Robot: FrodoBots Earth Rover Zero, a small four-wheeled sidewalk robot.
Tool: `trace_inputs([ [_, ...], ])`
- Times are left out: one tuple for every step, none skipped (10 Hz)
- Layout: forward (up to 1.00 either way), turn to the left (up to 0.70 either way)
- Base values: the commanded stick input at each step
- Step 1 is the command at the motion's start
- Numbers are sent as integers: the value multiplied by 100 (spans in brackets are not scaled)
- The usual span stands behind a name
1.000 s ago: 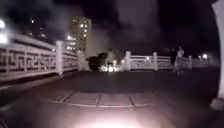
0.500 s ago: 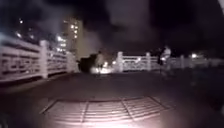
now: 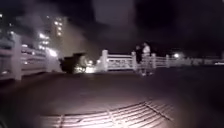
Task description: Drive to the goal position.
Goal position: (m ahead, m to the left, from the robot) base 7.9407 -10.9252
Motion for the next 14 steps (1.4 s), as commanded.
trace_inputs([
  [70,-14],
  [70,-14],
  [70,-14],
  [70,-14],
  [70,-14],
  [70,-14],
  [70,-14],
  [70,-14],
  [70,-14],
  [70,-14],
  [70,-14],
  [70,-14],
  [70,-14],
  [70,-14],
])
